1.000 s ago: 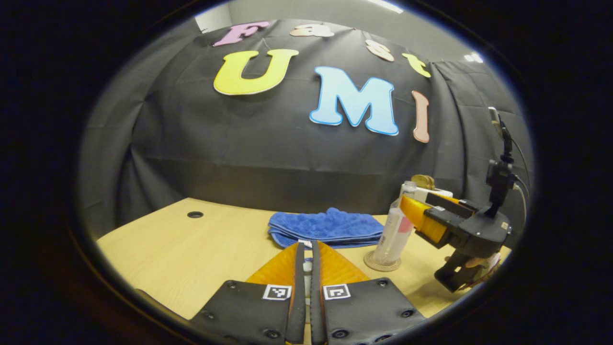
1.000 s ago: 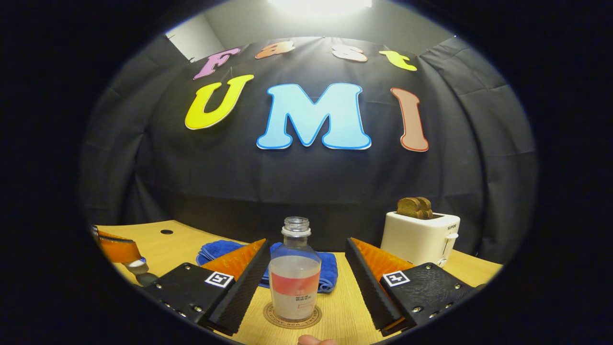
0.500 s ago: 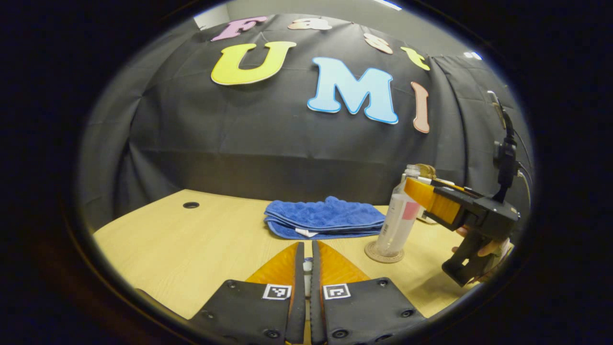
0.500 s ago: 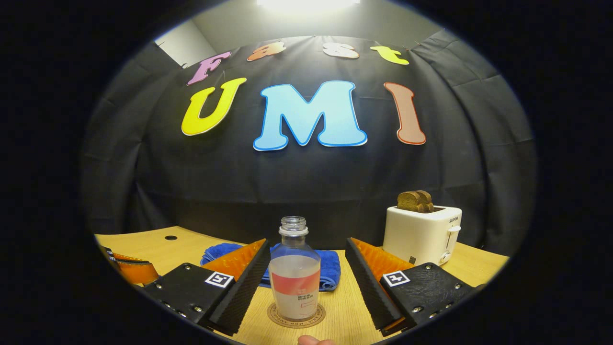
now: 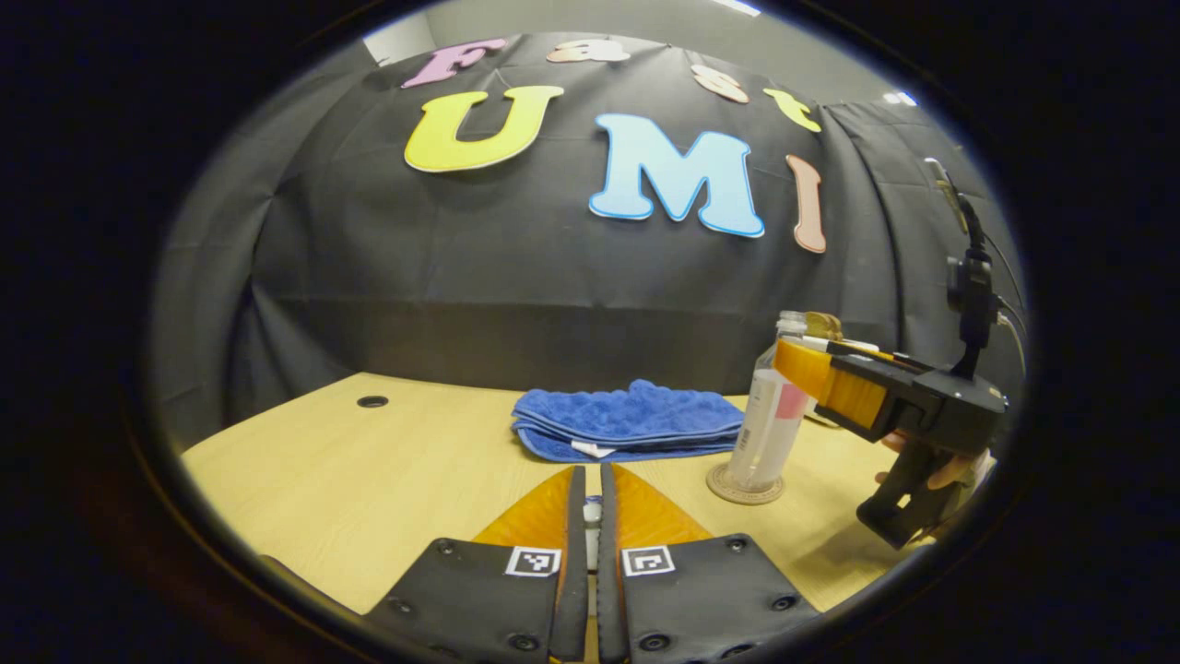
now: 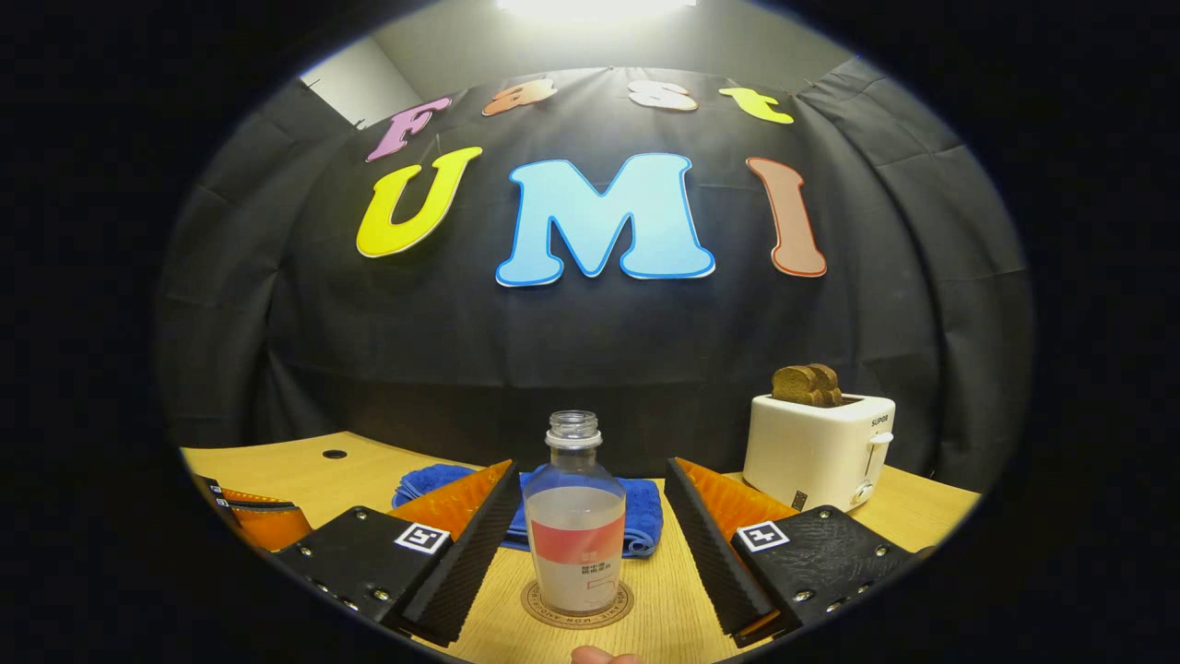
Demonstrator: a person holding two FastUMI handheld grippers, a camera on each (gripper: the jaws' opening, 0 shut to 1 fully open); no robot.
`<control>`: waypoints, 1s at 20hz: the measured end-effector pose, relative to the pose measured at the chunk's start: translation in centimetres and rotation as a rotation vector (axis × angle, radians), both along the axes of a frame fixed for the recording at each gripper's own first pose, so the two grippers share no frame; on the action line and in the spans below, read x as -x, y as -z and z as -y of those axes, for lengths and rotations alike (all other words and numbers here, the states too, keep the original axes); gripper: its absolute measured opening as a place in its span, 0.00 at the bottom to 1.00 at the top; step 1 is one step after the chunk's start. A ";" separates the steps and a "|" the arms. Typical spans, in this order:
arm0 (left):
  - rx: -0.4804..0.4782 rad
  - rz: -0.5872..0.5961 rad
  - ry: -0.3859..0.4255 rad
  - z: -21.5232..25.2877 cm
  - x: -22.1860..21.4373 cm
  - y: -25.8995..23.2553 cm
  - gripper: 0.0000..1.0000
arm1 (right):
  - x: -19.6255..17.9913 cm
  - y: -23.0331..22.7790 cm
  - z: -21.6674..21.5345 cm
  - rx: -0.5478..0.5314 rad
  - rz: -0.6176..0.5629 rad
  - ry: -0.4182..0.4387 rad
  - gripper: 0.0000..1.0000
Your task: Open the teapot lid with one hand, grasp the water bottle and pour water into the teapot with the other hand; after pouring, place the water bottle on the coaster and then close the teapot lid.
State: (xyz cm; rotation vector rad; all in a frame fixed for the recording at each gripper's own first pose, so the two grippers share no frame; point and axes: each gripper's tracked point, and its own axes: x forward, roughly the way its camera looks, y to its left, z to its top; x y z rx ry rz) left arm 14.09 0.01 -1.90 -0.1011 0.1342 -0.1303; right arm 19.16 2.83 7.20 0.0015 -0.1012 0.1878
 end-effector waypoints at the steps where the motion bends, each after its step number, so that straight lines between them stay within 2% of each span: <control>1: -0.007 -0.001 0.000 0.1 0.1 0.0 0.11 | 0.0 0.0 0.0 -0.003 -0.001 -0.004 0.97; 6: -0.036 0.006 -0.010 0.1 0.0 0.4 0.11 | 0.1 0.0 0.2 -0.016 -0.005 -0.004 0.98; 8: -0.041 0.003 0.000 0.5 0.1 0.5 0.13 | 0.1 -0.1 0.2 -0.015 -0.003 -0.003 0.98; 9: -0.046 -0.003 0.000 0.6 0.2 0.7 0.18 | 0.1 -0.1 0.2 -0.015 -0.003 -0.003 0.98; 11: -0.061 0.019 -0.002 0.5 0.2 0.1 0.19 | 0.2 -0.3 0.2 -0.016 0.001 -0.003 0.98; 20: -0.061 0.093 -0.019 0.3 2.0 -1.7 0.17 | 1.1 -1.1 0.3 -0.055 0.020 -0.006 0.97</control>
